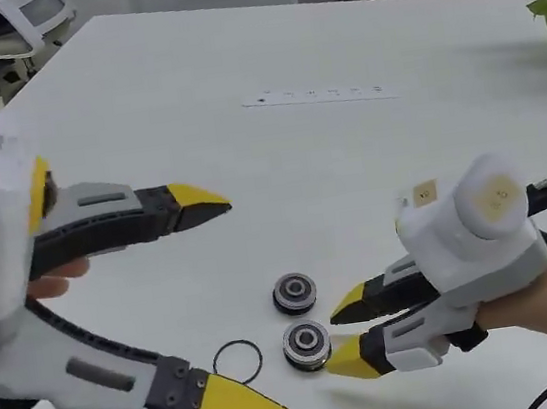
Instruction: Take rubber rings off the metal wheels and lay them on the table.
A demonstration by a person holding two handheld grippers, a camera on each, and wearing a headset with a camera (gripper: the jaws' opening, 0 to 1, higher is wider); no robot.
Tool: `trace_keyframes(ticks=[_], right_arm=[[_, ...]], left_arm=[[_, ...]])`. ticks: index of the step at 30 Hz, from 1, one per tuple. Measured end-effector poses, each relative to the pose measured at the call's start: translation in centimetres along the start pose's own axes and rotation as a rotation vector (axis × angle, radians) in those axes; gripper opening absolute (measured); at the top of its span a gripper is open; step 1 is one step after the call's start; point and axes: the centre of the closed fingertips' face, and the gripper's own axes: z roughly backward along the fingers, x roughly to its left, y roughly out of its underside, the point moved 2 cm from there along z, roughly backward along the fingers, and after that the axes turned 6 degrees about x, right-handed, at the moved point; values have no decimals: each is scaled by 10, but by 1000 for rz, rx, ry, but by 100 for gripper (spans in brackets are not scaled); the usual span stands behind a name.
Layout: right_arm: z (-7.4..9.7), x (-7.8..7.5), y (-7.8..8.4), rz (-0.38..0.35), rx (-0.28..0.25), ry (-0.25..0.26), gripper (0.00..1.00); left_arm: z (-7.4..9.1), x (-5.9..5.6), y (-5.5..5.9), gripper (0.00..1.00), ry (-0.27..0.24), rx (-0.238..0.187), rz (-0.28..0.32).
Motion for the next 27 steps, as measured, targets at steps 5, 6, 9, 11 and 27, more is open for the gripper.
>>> trace_keyframes(ticks=[5, 6, 9, 11, 27], right_arm=[[-4, -1, 4, -2, 17, 1, 26], [-4, -1, 5, -2, 19, 2, 26], [-5, -2, 6, 0, 22, 4, 26], [-5, -2, 6, 0, 22, 7, 25], [-9, -3, 4, 7, 18, 13, 24]], left_arm=[[-27, 4, 7, 80, 32, 4, -15], [-32, 6, 10, 79, 35, 16, -21], [-42, 9, 16, 76, 41, 31, -34], [-51, 12, 20, 73, 51, 41, -38], [-82, 21, 64, 43, 40, 85, 50]])
